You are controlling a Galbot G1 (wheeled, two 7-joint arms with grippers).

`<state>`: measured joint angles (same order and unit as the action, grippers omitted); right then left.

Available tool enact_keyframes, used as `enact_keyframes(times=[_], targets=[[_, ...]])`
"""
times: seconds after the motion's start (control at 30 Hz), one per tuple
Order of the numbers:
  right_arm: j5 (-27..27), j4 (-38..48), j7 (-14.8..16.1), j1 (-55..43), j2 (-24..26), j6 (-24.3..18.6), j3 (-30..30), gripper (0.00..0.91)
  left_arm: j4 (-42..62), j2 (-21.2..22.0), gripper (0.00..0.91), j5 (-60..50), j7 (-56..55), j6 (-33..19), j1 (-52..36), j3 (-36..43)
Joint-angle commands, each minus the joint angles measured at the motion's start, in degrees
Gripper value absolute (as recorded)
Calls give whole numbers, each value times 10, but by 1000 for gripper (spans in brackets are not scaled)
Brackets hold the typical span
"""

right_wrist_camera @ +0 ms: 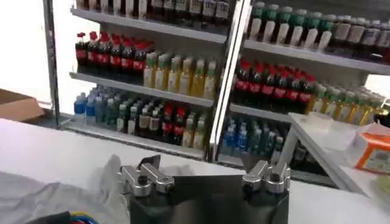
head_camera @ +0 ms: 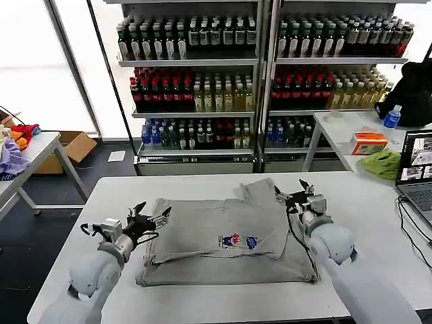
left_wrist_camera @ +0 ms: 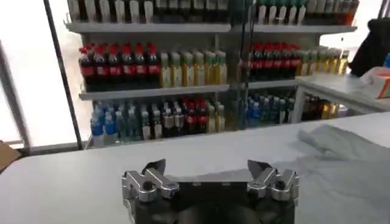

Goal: Fold and organize the clothes.

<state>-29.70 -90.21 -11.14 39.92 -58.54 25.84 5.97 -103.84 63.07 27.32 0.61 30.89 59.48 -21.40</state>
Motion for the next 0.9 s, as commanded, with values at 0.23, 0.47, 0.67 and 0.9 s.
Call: enact_keyframes(times=[0.23, 0.47, 0.67, 0.9], targets=[[6, 221, 21, -139, -90, 4, -37, 907, 183, 11, 907, -19, -1, 11, -145, 83], [19, 279, 29, -160, -118, 2, -44, 907, 216, 8, 907, -28, -8, 9, -169, 95], [30, 316, 34, -166, -132, -2, -46, 907, 247, 12, 907, -34, -12, 10, -189, 101], [33, 333, 41, -165, -139, -3, -44, 907, 256, 15, 907, -37, -14, 10, -190, 100]])
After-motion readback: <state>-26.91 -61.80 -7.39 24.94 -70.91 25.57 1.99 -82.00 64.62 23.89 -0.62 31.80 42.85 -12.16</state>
